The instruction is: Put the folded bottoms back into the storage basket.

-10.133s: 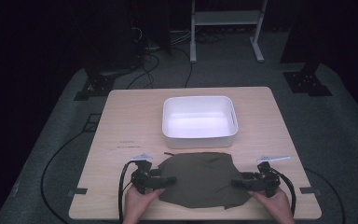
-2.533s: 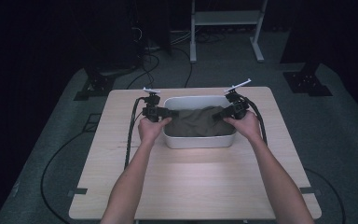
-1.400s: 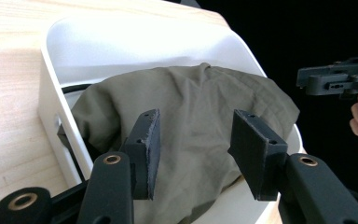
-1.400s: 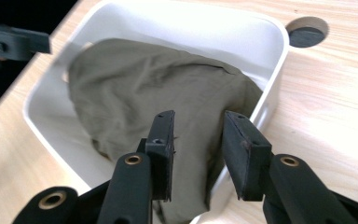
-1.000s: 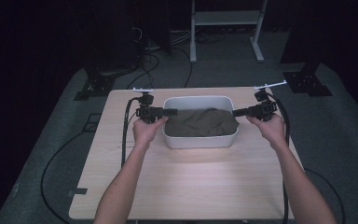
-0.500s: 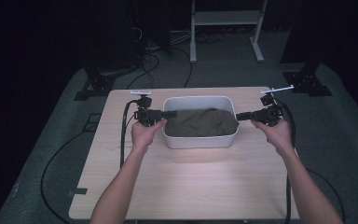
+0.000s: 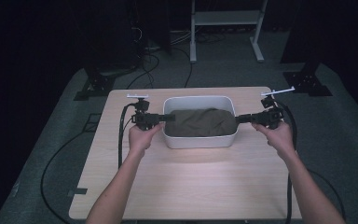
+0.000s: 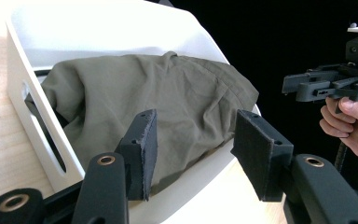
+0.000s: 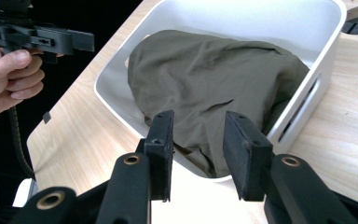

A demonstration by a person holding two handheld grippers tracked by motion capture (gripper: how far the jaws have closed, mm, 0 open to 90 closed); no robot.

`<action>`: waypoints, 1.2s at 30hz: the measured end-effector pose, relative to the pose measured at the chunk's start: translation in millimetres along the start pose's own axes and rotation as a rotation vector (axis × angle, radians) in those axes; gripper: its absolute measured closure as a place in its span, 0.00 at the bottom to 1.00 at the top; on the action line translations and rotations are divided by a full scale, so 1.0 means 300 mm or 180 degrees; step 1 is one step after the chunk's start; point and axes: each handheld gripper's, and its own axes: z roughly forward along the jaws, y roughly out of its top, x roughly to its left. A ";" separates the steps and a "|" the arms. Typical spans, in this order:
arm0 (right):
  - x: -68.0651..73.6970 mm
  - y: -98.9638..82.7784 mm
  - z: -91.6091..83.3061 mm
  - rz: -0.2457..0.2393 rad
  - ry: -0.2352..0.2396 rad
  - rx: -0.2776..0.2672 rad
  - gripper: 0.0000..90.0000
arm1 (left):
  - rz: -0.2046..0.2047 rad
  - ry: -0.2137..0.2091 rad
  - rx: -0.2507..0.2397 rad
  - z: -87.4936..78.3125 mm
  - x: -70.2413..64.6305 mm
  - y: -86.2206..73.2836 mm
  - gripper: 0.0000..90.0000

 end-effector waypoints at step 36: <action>0.019 -0.120 0.010 -0.0009 0.0300 0.0026 0.67 | 0.0096 -0.0140 0.0042 -0.046 -0.024 -0.095 0.50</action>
